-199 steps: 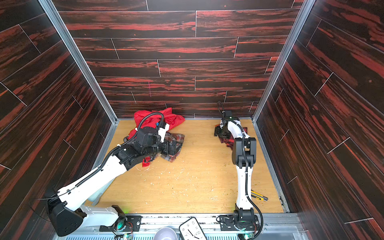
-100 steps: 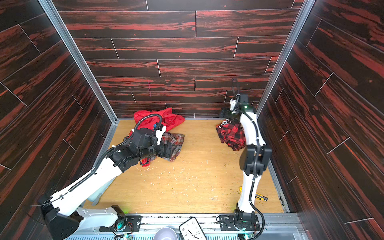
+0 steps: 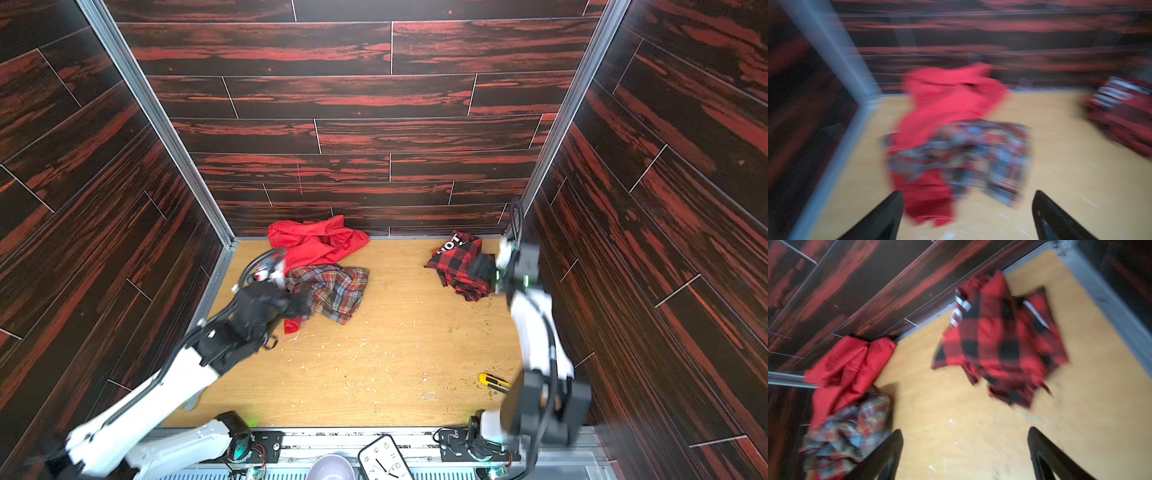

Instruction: Pick out a specific cloth from the pile

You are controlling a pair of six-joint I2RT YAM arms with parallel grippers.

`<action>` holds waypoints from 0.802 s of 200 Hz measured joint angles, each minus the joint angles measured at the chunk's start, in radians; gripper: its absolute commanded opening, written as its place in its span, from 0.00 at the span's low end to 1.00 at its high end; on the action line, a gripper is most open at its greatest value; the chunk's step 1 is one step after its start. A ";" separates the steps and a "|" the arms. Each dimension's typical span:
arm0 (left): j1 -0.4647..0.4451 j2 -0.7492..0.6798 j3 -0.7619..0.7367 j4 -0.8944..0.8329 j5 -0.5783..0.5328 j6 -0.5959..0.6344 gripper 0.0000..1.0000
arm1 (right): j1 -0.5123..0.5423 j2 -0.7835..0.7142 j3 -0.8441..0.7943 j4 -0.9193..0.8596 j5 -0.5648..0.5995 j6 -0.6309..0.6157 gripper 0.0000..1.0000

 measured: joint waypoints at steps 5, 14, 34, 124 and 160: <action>0.024 -0.021 -0.034 0.016 -0.037 0.000 0.99 | 0.001 -0.031 -0.043 0.018 0.010 -0.008 0.96; 0.066 -0.052 -0.102 0.060 -0.098 0.018 0.99 | 0.002 -0.058 -0.089 0.039 0.034 -0.024 0.96; 0.128 -0.077 -0.259 0.207 -0.188 0.118 0.99 | 0.002 -0.071 -0.165 0.100 0.094 -0.048 0.97; 0.405 0.125 -0.624 0.752 -0.068 0.141 0.99 | 0.002 -0.301 -0.864 0.898 0.164 -0.119 0.96; 0.484 0.236 -0.672 0.973 0.000 0.133 0.99 | 0.002 -0.214 -0.953 1.094 0.108 -0.110 0.96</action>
